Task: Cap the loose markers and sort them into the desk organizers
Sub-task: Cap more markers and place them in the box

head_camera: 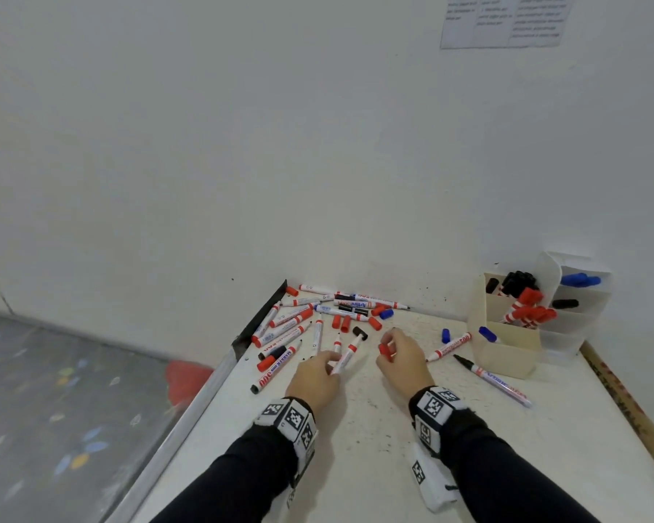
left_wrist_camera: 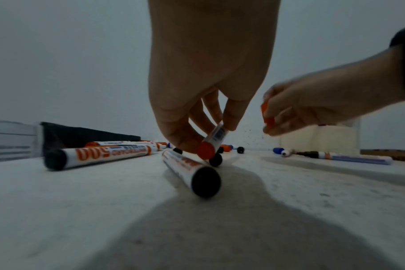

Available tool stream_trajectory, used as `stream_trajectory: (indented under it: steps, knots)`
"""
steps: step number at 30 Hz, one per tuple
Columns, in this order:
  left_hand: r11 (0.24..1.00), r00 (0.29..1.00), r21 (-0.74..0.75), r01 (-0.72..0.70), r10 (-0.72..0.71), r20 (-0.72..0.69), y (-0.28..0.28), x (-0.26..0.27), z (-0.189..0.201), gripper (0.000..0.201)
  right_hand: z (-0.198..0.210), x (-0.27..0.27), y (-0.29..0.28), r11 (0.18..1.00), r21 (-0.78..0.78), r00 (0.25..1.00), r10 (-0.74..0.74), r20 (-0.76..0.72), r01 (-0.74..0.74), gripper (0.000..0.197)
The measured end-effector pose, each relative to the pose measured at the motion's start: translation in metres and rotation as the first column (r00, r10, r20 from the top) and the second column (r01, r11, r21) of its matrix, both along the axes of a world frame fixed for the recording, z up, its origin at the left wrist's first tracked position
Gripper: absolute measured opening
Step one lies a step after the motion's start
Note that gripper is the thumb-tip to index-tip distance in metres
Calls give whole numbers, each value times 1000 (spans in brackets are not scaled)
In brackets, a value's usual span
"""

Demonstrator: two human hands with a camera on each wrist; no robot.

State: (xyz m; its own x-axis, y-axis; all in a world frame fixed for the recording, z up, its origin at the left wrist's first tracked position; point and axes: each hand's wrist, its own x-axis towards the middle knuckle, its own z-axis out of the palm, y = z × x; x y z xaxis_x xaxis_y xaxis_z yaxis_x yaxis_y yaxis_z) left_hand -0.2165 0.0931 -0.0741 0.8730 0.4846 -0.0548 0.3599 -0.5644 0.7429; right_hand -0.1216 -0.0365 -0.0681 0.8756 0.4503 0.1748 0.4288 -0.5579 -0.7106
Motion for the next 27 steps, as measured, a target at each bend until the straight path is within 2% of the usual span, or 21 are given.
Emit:
stream_trajectory:
  steps: [3, 7, 12, 20, 24, 27]
  knots:
    - [996, 996, 32, 84, -83, -29, -16, 7, -3, 38, 8, 10, -23, 984, 170, 998, -58, 10, 56, 19]
    - [985, 986, 51, 166, -165, -34, -31, 14, -4, 38, 5, 15, -45, 977, 211, 999, -26, -23, 30, 25]
    - [972, 974, 64, 228, -226, -32, -42, 16, -4, 43, 0, 19, -61, 950, 307, 987, -12, -162, 62, 24]
    - [948, 956, 125, 292, -285, -67, -43, 17, -4, 46, -3, 19, -65, 937, 342, 979, -3, -203, 74, 27]
    - [950, 959, 133, 281, -273, -77, -41, 16, -7, 44, -3, 15, -63, 973, 229, 978, 55, -202, -7, 25]
    - [959, 970, 143, 243, -237, -62, -40, 16, -8, 45, -2, 12, -61, 986, 167, 986, 32, -162, -4, 21]
